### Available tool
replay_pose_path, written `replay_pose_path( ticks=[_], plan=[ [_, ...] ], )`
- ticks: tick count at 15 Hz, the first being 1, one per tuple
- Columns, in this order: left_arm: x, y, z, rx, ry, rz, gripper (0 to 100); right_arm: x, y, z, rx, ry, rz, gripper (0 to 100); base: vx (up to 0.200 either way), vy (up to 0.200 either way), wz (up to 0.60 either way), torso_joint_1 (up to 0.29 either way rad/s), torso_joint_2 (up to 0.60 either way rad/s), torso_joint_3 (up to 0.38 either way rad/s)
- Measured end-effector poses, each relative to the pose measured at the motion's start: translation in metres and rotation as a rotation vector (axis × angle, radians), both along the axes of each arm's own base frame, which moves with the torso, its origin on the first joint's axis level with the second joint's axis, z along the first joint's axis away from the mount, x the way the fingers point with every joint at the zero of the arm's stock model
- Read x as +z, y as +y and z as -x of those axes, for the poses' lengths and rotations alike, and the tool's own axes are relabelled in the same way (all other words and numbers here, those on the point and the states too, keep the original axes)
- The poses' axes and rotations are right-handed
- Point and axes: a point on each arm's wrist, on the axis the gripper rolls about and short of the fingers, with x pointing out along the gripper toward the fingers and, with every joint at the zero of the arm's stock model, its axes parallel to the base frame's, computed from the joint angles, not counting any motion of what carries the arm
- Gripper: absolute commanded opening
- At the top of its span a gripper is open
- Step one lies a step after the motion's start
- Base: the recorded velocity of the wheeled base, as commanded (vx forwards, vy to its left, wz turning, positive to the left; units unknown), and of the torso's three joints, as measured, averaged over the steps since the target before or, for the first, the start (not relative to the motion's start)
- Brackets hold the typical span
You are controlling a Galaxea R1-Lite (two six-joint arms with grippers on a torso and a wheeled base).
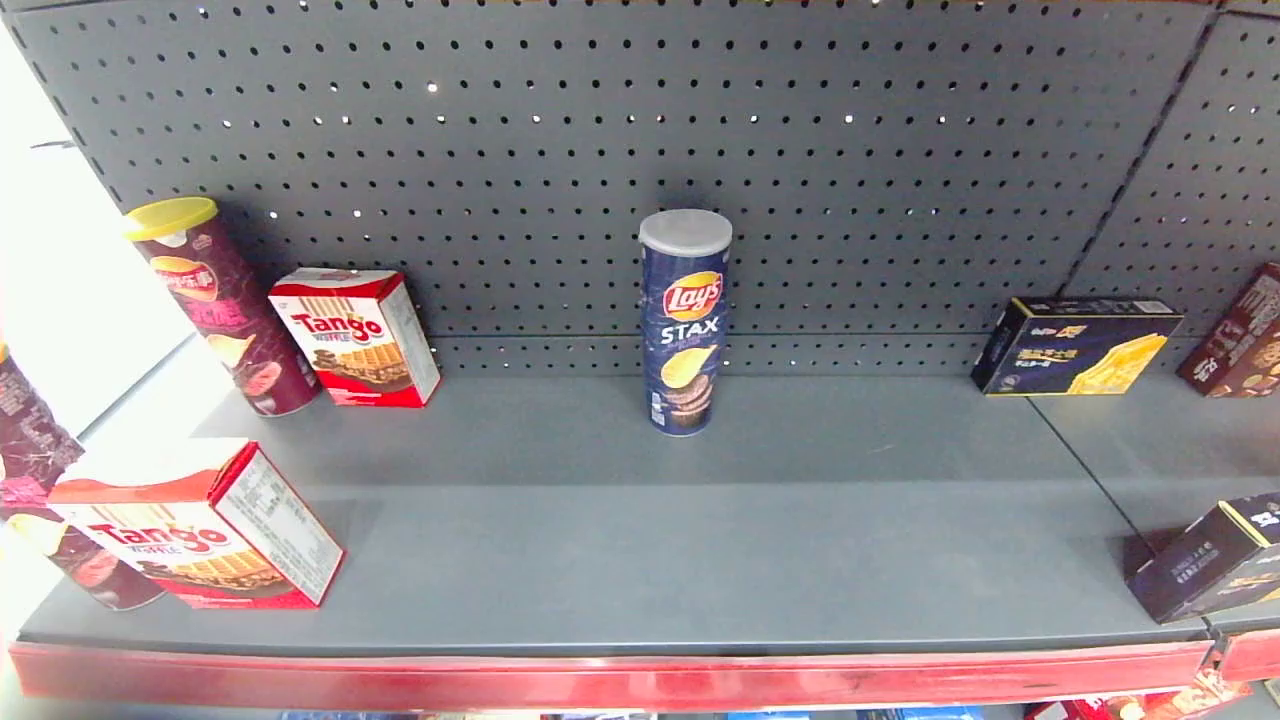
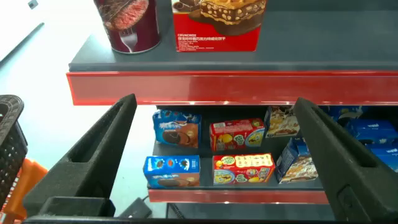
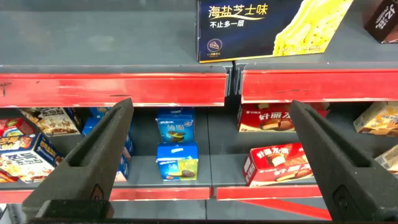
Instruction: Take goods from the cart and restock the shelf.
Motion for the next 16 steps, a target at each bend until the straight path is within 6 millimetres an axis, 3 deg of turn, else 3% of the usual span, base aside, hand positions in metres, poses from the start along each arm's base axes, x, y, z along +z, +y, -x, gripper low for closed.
replay_pose_path(
  ticks=[10,16],
  plan=[
    [0.0000,0.0000,0.0000,0.001,0.000,0.000,100,0.0003,0.0000,0.0001,-0.001,-0.001,0.000,100,0.000,0.000,0.60,0.003,0.00,0.002],
    [0.0001,0.0000,0.0000,0.002,-0.001,0.000,100,0.0002,-0.0001,0.0000,-0.001,-0.001,-0.001,100,0.000,0.000,0.00,0.000,0.00,0.000]
  ],
)
